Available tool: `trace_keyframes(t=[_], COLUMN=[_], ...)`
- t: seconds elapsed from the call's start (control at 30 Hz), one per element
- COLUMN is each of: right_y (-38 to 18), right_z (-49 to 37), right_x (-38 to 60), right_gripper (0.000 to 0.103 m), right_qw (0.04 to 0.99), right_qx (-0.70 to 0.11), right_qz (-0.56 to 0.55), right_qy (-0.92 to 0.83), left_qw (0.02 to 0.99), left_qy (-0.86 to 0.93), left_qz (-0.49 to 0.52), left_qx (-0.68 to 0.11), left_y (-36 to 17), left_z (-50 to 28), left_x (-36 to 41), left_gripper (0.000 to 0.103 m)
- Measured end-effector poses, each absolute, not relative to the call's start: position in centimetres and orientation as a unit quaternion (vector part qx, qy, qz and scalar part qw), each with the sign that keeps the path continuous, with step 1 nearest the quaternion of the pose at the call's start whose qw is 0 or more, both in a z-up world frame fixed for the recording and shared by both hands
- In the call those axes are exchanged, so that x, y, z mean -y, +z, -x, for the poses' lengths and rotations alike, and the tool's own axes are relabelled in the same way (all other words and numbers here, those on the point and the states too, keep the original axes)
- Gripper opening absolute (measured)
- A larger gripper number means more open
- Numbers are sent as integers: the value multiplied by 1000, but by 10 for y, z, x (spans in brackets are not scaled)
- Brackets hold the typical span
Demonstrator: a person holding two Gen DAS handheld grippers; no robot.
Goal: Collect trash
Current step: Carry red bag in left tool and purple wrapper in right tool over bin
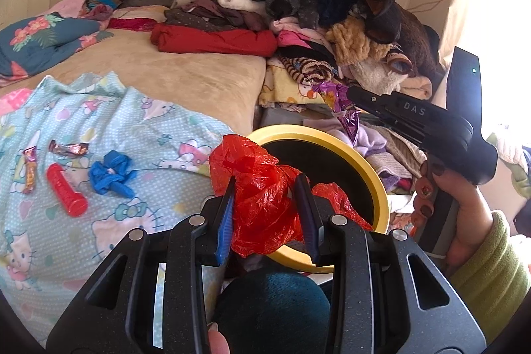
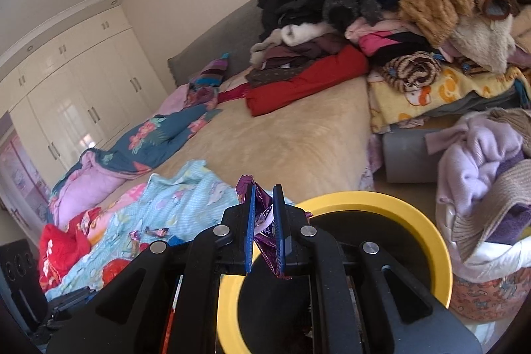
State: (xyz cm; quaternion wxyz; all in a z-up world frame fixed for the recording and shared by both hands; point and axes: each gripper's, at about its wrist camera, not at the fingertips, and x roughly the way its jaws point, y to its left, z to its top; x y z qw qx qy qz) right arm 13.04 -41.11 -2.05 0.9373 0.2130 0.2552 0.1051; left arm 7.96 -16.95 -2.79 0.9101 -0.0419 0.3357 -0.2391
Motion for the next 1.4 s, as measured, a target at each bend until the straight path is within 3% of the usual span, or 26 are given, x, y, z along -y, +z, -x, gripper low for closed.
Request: trace_keyframes(t=[1.4], right_y=[-86], right_z=[-146], right_x=[467], right_gripper=[13], right_qw=[914], right_qx=[-311], right_qz=[-257], right_qy=[52], left_qw=[868], left_qy=[-272], left_qz=[-25], left_qx=[-414], left_y=[-93], left_z=[-126], left_x=[257], left_gripper=[28])
